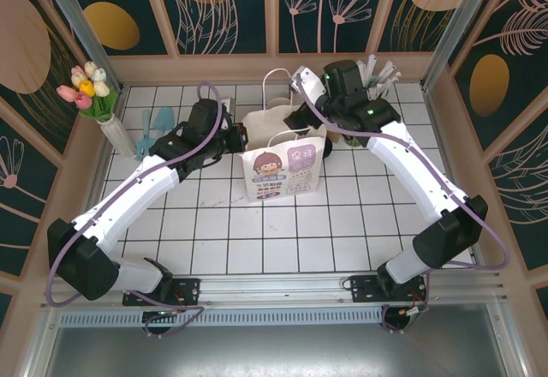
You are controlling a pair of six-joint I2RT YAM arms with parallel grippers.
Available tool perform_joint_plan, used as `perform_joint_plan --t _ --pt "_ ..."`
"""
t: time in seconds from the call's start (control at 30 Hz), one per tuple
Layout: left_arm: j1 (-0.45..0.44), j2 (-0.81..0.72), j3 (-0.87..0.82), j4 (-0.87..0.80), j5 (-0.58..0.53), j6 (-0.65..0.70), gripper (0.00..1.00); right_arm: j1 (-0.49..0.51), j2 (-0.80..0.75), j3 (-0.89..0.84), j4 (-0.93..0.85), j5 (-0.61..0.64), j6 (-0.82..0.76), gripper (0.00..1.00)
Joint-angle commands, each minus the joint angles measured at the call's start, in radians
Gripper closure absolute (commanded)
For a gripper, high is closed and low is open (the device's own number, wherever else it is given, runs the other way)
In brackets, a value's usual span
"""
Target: Pack the takeout coffee
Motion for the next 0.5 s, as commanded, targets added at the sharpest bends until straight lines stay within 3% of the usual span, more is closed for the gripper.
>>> perform_joint_plan --t 0.0,0.07,0.2,0.37,0.47 --pt "0.002 0.021 0.031 0.007 0.041 0.025 1.0 0.001 0.032 0.069 0.015 0.157 0.094 0.03" --pt "0.003 0.028 0.039 0.011 0.054 0.022 1.0 0.034 0.05 0.083 -0.003 0.212 0.112 0.03" --pt "0.003 0.042 0.044 0.018 0.049 0.016 1.0 0.116 0.03 -0.008 0.148 0.317 0.228 0.03" --pt "0.003 0.062 0.061 0.006 0.053 0.018 1.0 0.124 0.011 -0.003 0.198 0.39 0.47 0.02" --pt "0.003 0.062 0.067 0.011 0.057 0.02 1.0 0.125 0.005 -0.042 0.228 0.536 0.585 0.01"
